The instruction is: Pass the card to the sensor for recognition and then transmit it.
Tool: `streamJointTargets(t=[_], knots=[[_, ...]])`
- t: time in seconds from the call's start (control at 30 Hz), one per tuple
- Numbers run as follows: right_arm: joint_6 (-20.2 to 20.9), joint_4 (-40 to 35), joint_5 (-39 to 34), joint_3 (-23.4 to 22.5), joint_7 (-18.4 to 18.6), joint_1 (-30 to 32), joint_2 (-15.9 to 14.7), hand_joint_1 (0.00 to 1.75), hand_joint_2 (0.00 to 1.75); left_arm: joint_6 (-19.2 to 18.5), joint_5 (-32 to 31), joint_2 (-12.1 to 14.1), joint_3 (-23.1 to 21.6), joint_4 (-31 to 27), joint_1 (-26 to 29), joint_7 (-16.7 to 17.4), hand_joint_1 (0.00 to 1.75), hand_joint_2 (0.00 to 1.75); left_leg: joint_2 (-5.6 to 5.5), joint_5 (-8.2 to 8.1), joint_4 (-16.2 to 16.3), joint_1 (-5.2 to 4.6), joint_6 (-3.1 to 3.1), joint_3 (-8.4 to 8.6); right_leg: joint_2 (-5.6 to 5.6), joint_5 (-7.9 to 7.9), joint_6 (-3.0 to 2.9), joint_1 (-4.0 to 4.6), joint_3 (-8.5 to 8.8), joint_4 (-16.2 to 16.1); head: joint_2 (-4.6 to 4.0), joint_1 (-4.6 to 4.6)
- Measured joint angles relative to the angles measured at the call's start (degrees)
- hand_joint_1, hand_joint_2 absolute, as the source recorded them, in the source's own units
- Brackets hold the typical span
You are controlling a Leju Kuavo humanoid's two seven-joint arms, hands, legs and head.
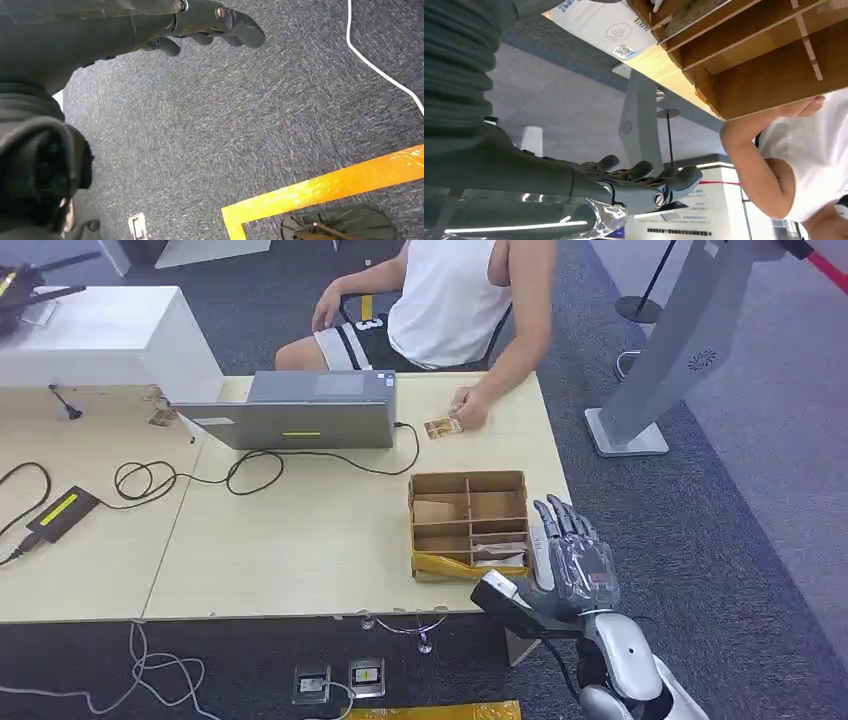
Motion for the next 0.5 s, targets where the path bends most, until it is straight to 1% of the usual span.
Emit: streamJointTargets(t=[0.2, 0.4, 0.5], knots=[[0.6, 0.1, 0.0, 0.0, -0.4, 0.0, 0.0, 0.0, 1.75, -0.1, -0.1, 0.0, 0.0, 0.0, 0.0, 0.0, 0.0, 0.0, 0.0, 0.0, 0.0, 0.0, 0.0, -0.01, 0.0, 0.0, 0.0, 0.0, 0.0, 0.0, 0.0, 0.0], [1.8, 0.9, -2.6, 0.2, -2.6, -0.9, 0.1, 0.0, 1.75, -0.2, -0.8, 0.0, 0.0, 0.0, -0.3, 0.0, 0.0, 0.0, -0.01, 0.0, 0.0, 0.0, 0.0, -0.02, -0.01, 0.0, 0.0, 0.0, 0.03, 0.0, -0.02, 0.0], [1.9, 1.7, -3.7, 0.3, -3.0, -1.4, 0.6, 0.0, 1.75, -0.2, -1.1, 0.0, 0.0, 0.0, -0.3, 0.2, 0.0, 0.0, -0.01, 0.0, 0.0, 0.0, 0.0, -0.02, -0.01, 0.0, 0.0, 0.0, 0.03, 0.0, 0.0, 0.0]])
